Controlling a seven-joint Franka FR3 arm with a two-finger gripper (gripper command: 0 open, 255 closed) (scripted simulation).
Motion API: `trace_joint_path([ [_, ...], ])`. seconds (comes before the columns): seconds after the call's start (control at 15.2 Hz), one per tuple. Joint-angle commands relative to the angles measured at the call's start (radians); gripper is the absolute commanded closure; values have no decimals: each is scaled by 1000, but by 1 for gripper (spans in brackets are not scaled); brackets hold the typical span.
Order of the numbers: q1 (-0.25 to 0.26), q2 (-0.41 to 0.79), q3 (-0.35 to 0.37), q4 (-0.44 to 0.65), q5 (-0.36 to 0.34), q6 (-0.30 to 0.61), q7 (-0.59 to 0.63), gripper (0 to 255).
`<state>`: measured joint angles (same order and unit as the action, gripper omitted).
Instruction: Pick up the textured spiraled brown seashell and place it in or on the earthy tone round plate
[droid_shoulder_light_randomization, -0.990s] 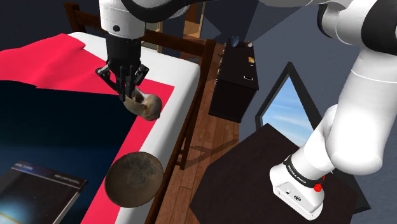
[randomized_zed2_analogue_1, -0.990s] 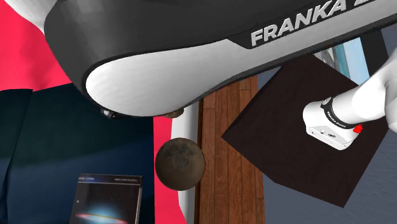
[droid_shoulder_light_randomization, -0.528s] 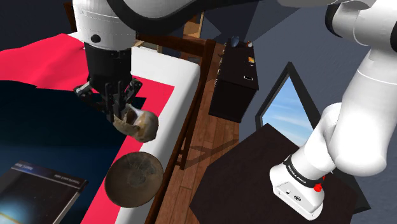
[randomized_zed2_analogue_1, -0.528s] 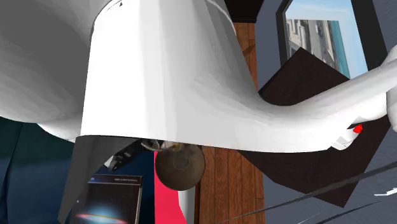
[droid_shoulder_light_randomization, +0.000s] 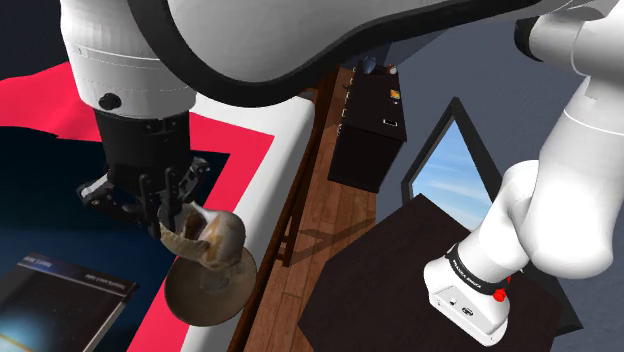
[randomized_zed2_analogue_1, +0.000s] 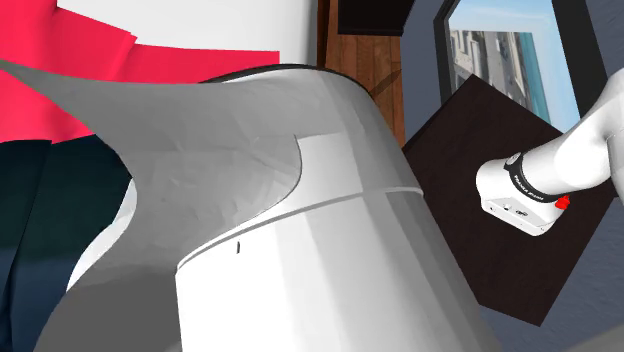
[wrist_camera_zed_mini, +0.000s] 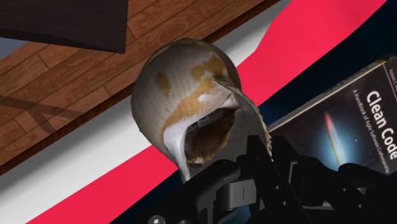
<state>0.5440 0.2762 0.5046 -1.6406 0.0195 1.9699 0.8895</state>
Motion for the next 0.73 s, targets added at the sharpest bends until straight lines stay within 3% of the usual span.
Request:
trace_joint_path([
  [0.0,2,3,0,-21,-2,25,2,255],
  [0.66,5,38,-7,-112,-17,147,-1,255],
])
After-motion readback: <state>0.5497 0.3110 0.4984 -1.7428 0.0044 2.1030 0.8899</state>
